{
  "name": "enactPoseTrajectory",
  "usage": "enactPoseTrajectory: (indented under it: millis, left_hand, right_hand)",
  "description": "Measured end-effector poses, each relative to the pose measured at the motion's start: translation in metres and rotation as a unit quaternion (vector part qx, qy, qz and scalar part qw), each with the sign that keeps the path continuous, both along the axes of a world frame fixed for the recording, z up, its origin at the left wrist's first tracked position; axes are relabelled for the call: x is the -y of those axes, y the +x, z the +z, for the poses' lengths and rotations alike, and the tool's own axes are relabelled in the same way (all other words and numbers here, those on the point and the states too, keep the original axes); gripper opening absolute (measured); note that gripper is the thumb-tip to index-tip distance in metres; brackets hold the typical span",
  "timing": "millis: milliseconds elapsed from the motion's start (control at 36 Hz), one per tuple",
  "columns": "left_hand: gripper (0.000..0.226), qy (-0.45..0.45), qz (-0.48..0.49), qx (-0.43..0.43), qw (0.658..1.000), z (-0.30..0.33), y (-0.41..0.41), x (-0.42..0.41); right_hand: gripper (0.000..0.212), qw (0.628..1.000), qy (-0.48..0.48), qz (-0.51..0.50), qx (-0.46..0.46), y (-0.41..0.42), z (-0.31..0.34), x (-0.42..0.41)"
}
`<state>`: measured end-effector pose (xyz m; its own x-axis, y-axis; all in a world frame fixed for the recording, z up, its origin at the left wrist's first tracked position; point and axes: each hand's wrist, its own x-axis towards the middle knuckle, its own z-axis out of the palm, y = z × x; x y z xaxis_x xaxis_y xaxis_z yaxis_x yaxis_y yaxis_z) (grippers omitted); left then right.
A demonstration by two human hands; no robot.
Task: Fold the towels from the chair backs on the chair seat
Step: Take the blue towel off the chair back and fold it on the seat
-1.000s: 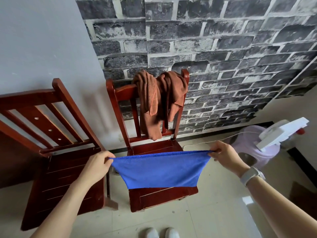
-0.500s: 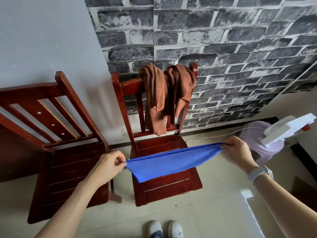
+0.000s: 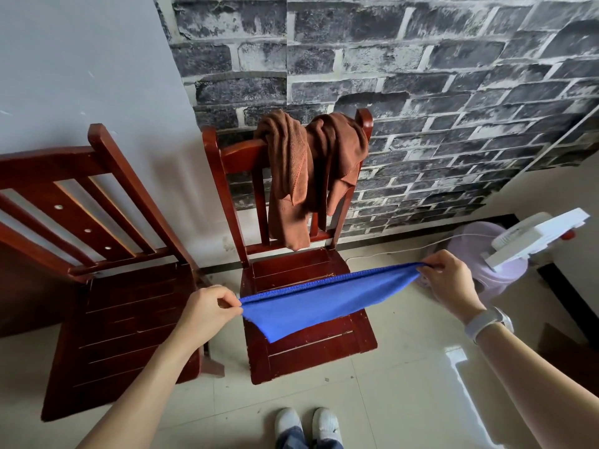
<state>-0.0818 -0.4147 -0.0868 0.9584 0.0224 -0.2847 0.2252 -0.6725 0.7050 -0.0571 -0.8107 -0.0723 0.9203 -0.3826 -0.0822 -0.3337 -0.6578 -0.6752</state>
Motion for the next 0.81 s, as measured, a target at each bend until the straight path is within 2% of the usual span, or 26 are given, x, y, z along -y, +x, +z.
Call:
enactPoseTrajectory:
  millis: [139, 278, 389, 472, 528, 639, 806]
  left_hand:
    - [0.018, -0.066, 0.048, 0.008, 0.997, 0.006, 0.006, -0.003]
    - [0.022, -0.078, 0.071, 0.025, 0.994, 0.007, 0.013, -0.013]
    - [0.024, -0.050, 0.074, 0.029, 0.996, 0.001, 0.023, -0.021]
    - [0.025, 0.016, 0.047, 0.045, 0.998, -0.007, 0.034, -0.021]
    - [0.023, 0.062, 0.036, 0.064, 0.995, -0.012, 0.046, -0.021]
    - [0.020, 0.089, 0.050, 0.099, 0.990, -0.021, 0.077, -0.024]
    - [0.016, 0.115, 0.061, 0.165, 0.978, -0.026, 0.102, -0.028]
  right_hand:
    - [0.011, 1.000, 0.001, 0.007, -0.029, -0.007, -0.009, 0.010]
    - [0.007, 0.999, -0.008, 0.033, -0.042, -0.011, -0.011, 0.009]
    - [0.014, 0.997, -0.002, 0.041, -0.066, -0.007, -0.011, 0.002]
    - [0.024, 0.996, -0.005, 0.050, -0.076, 0.005, -0.012, -0.007]
    - [0.020, 0.995, -0.009, 0.058, -0.076, 0.018, -0.015, -0.014]
    - [0.004, 0.994, -0.011, 0.070, -0.081, 0.047, -0.018, -0.024]
    - [0.009, 0.996, -0.013, 0.073, -0.055, 0.079, -0.019, -0.030]
